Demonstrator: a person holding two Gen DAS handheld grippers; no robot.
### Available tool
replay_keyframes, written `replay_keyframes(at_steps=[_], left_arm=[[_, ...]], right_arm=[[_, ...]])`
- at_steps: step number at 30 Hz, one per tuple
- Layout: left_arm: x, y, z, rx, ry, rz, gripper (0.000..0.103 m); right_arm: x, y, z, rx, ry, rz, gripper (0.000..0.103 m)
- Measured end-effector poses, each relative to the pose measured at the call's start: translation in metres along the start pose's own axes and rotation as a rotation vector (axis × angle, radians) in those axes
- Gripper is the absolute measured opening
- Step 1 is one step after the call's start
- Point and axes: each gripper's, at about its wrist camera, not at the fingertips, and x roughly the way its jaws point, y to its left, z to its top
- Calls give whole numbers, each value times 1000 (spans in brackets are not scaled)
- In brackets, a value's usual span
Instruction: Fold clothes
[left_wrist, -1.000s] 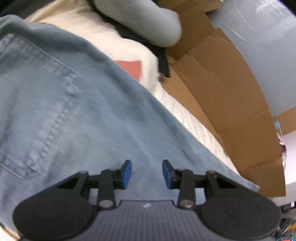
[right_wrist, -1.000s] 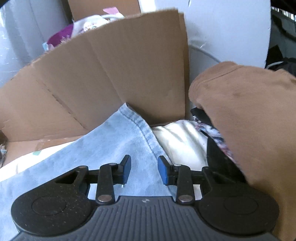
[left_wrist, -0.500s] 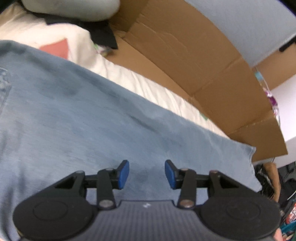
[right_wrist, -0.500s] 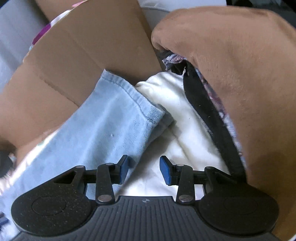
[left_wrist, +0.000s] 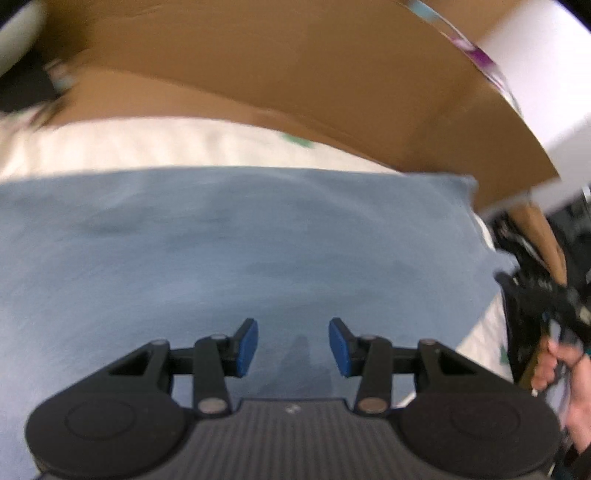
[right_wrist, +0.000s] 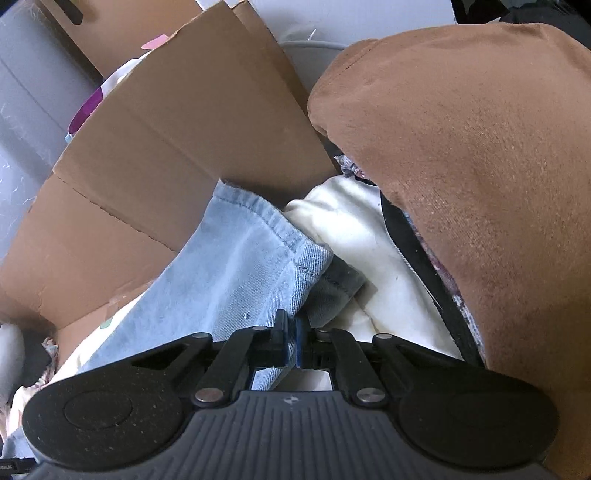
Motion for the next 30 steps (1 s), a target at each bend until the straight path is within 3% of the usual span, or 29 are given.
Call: replay_keyframes(at_steps=[7, 10, 12, 14, 17, 21, 26, 30], left_arm=[[40, -92, 8, 207, 47, -67, 59], [61, -123, 6, 253, 73, -79, 59], [72, -142, 4, 285, 89, -81, 59], [80, -161, 0, 334, 95, -75, 59], [96, -185, -1, 404, 102, -79, 61], [116, -209, -1, 459, 124, -133, 69], [135, -230, -7, 545, 105, -81, 69], [141, -246, -11, 632, 38, -12, 67]], right_arm=[[-9, -7, 3, 25, -19, 70, 3], [-10, -12, 7, 42, 3, 123, 6], [-11, -16, 9, 64, 12, 155, 13], [-12, -20, 10, 77, 16, 181, 32], [-15, -20, 9, 47, 21, 200, 39], [-23, -21, 8, 17, 7, 206, 40], [-44, -23, 5, 16, -52, 201, 39], [-58, -24, -1, -7, -85, 176, 39]])
